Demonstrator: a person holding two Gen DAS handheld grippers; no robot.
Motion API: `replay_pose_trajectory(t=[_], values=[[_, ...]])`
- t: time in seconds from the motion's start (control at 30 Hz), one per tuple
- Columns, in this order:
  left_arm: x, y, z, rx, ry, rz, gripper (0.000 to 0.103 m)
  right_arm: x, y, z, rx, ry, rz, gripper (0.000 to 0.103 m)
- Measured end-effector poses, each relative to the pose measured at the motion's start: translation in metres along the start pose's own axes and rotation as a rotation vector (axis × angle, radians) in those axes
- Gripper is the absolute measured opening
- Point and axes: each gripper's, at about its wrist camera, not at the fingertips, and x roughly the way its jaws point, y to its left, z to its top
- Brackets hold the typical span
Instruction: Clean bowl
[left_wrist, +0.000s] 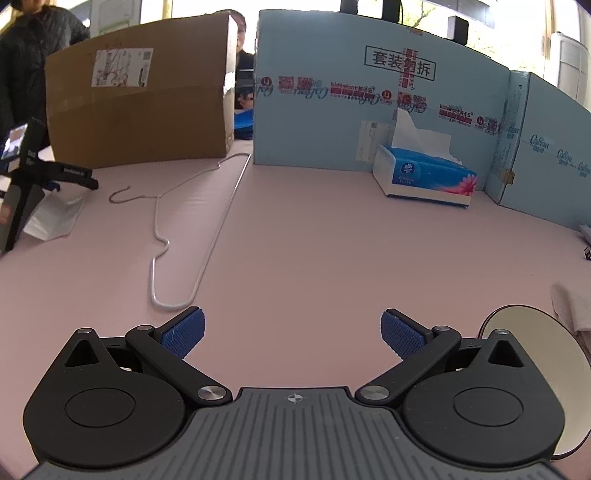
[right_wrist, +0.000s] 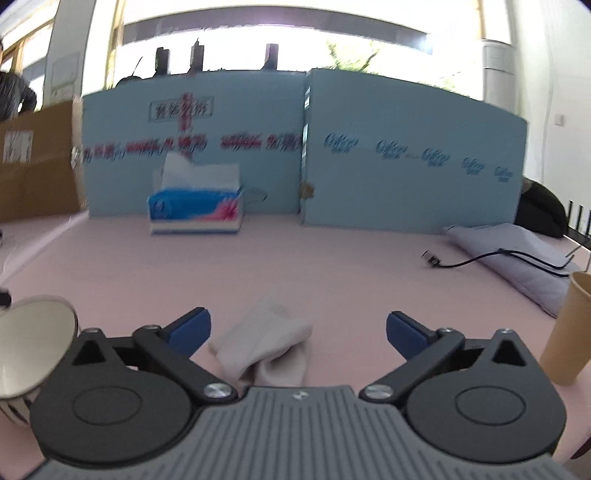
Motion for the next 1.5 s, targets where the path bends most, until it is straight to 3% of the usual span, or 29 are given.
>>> replay_pose_trajectory(t=[0.27,0.73,1.5], values=[[-0.005,0.009,0.001,-0.065,0.002,-0.014,0.103,0.006,-0.008,0.0,0.056,0.05,0.0,0.103],[-0.004,-0.009,-0.006,0.009,0.019,0.031,0.103,0.004,-0.007,-0.007,0.053,0.067,0.0,0.103],[-0.004,-0.021,-0.01,0.04,0.029,-0.006,0.103,0.008,-0.012,-0.012,0.061,0.081,0.007,0.103]])
